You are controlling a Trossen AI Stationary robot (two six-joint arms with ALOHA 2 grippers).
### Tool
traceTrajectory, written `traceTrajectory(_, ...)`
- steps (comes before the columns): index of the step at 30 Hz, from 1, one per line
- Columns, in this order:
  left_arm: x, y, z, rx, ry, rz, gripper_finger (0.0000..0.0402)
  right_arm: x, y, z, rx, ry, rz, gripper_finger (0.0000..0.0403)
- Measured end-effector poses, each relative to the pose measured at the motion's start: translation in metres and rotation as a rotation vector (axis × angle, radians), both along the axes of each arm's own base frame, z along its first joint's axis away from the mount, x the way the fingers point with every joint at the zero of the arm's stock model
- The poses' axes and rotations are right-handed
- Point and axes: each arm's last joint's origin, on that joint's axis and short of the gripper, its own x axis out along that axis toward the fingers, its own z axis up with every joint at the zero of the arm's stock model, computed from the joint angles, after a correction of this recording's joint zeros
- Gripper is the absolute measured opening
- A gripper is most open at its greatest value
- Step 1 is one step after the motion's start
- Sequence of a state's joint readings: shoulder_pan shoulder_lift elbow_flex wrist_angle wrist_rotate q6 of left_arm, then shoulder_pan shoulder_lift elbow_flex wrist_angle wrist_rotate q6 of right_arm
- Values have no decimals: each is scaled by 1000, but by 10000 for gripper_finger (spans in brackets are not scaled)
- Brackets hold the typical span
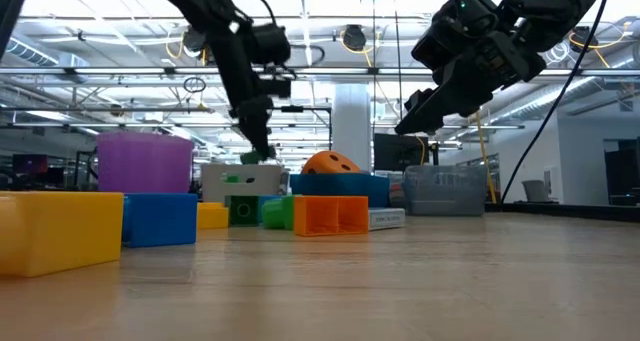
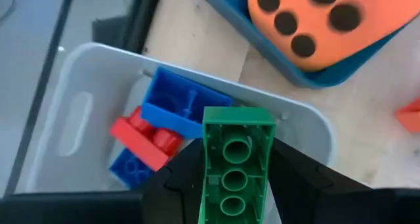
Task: Pick & Place Toys
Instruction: Put the green game piece into the gray bin, then put the orange game piece into the gray bin
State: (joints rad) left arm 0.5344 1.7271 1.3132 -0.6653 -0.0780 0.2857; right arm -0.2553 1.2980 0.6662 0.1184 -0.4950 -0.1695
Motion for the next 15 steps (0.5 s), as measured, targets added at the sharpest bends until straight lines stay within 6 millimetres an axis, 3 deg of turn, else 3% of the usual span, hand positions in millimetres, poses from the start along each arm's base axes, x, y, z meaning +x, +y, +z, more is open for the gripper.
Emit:
traceTrajectory(5,2,12,-16,-6,36,-5,168,3,-1,5,-16,-62,0,228)
traceTrajectory(15,-8,32,-9,-22,-58,15,242,9,-2,17,52,-163,-43,228)
